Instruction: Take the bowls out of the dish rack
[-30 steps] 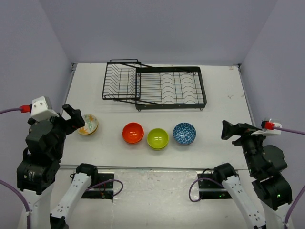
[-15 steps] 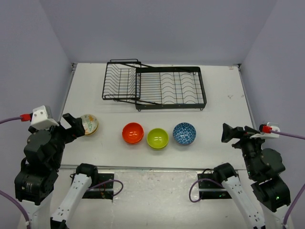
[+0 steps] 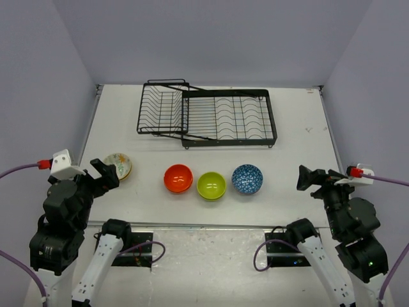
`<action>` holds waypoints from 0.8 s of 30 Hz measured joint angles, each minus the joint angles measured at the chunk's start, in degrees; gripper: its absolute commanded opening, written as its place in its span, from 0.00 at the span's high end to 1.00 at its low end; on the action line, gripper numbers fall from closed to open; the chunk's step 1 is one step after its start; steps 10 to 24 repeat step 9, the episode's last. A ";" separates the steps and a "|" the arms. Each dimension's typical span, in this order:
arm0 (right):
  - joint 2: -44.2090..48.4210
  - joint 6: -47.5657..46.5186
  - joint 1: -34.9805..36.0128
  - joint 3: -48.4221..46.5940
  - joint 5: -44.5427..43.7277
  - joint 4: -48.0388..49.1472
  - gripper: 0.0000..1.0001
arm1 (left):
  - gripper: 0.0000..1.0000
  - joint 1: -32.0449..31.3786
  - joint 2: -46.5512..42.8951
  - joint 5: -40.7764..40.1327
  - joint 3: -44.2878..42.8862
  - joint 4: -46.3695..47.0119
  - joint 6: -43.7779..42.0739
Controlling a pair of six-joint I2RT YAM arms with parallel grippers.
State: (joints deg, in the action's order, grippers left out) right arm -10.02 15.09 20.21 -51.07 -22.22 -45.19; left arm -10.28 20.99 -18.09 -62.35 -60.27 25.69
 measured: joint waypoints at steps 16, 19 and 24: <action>0.00 0.07 0.00 0.00 -0.81 0.00 0.01 | 0.00 0.00 -1.86 -0.48 0.11 1.09 0.33; 0.00 0.07 0.00 0.00 -0.81 0.00 0.01 | 0.00 0.00 -1.86 -0.48 0.11 1.09 0.33; 0.00 0.07 0.00 0.00 -0.81 0.00 0.01 | 0.00 0.00 -1.86 -0.48 0.11 1.09 0.33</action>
